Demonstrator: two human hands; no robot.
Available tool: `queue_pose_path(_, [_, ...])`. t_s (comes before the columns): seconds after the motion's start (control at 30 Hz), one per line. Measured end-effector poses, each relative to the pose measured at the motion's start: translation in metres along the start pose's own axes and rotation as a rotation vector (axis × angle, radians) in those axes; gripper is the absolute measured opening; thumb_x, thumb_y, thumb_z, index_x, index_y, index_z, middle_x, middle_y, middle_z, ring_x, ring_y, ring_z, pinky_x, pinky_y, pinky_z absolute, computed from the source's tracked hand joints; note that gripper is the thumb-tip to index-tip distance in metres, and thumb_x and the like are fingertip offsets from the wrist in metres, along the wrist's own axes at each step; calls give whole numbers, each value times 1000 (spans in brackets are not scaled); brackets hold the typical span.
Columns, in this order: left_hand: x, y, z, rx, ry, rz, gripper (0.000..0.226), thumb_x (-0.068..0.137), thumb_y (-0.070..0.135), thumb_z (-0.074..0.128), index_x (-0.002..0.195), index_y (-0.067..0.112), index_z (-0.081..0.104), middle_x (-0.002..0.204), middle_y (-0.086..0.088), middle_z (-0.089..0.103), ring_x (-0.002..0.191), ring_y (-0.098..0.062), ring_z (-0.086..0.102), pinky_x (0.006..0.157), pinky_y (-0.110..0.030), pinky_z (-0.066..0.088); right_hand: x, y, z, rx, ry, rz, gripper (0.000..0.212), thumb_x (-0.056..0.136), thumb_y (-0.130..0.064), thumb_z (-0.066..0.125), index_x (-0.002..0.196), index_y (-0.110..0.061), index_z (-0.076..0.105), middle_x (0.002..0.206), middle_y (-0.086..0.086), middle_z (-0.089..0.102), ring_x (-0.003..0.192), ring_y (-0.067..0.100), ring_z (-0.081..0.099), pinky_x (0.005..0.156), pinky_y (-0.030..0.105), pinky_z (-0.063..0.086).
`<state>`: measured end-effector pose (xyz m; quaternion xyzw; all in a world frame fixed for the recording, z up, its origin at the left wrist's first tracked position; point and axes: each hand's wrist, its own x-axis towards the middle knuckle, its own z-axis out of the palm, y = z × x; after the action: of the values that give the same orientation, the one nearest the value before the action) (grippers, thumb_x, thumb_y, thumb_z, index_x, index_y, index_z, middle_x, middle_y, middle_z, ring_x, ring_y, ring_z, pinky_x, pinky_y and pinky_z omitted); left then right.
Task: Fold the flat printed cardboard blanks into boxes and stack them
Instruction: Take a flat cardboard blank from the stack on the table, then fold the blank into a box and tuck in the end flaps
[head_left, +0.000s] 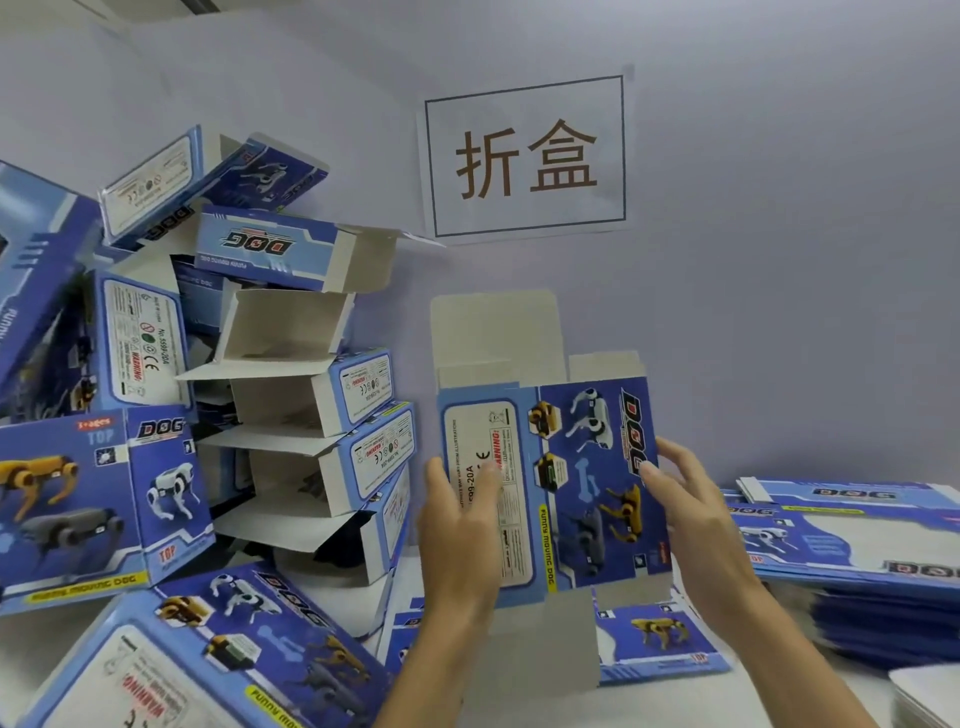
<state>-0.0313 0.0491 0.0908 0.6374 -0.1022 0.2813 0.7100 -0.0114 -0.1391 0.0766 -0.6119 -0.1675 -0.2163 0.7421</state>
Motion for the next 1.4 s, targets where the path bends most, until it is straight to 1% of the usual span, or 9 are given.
queue_pose_path(0.1, [0, 0, 0, 8, -31, 42, 41, 79, 58, 60, 112, 36, 51, 107, 12, 70, 100, -9, 69, 82, -35, 59, -1, -2, 7, -2, -28, -63, 44, 85, -45, 65, 125, -36, 49, 106, -9, 72, 96, 19, 73, 65, 35, 61])
queue_pose_path(0.2, [-1, 2, 0, 51, -54, 73, 60, 67, 73, 60, 114, 38, 48, 107, 17, 68, 103, -7, 67, 83, -32, 58, -2, -4, 13, 20, -50, -88, 49, 83, -44, 59, 129, -34, 47, 107, -10, 71, 98, 17, 72, 66, 30, 60])
queue_pose_path(0.43, [3, 2, -1, 153, -97, 27, 122, 53, 89, 62, 151, 29, 22, 133, 13, 55, 123, -10, 54, 103, -39, 49, -6, -10, 21, 18, -73, -99, 40, 88, -45, 58, 126, -38, 47, 109, -13, 71, 99, 11, 71, 67, 25, 59])
queue_pose_path(0.6, [-10, -3, 14, 87, -152, 13, 76, 56, 73, 77, 116, 36, 48, 104, 20, 70, 96, -3, 70, 82, -34, 61, -14, -1, 43, 61, -159, -34, 60, 88, -49, 62, 141, -31, 40, 122, -5, 69, 110, 17, 68, 86, 37, 58])
queue_pose_path(0.73, [-2, -3, 6, 219, 6, 56, 65, 61, 60, 84, 107, 33, 47, 98, 13, 67, 89, -2, 67, 68, -20, 57, -9, -9, 28, 53, -96, -38, 38, 91, -39, 62, 128, -29, 53, 109, -6, 73, 98, 15, 72, 68, 27, 60])
queue_pose_path(0.83, [5, -4, -5, 204, 135, 70, 34, 77, 41, 81, 96, 37, 52, 94, 13, 67, 82, 3, 67, 55, -14, 53, -4, -14, 10, -55, 9, -40, 32, 91, -31, 59, 123, -29, 56, 104, 0, 75, 90, 21, 75, 62, 35, 62])
queue_pose_path(1.1, [0, -2, 4, 195, 50, 107, 32, 81, 41, 76, 97, 36, 48, 98, 15, 65, 88, 12, 63, 59, -13, 54, -4, -10, 7, -153, 90, -107, 21, 90, -25, 64, 105, -35, 53, 89, -5, 75, 80, 14, 75, 53, 25, 58])
queue_pose_path(1.27, [4, -6, 0, 182, 0, 89, 31, 87, 28, 73, 98, 35, 44, 106, 14, 63, 88, 3, 65, 58, -8, 51, -6, -24, 1, -91, 32, -56, 26, 82, -40, 66, 99, -21, 70, 91, 9, 77, 81, 28, 75, 63, 40, 62])
queue_pose_path(1.4, [6, -9, 0, 275, -119, 125, 34, 86, 25, 76, 97, 31, 45, 112, 3, 65, 105, -17, 65, 74, -29, 61, -3, -49, -22, -124, 59, -69, 33, 73, -46, 71, 85, -16, 76, 84, 19, 76, 74, 38, 73, 62, 39, 59])
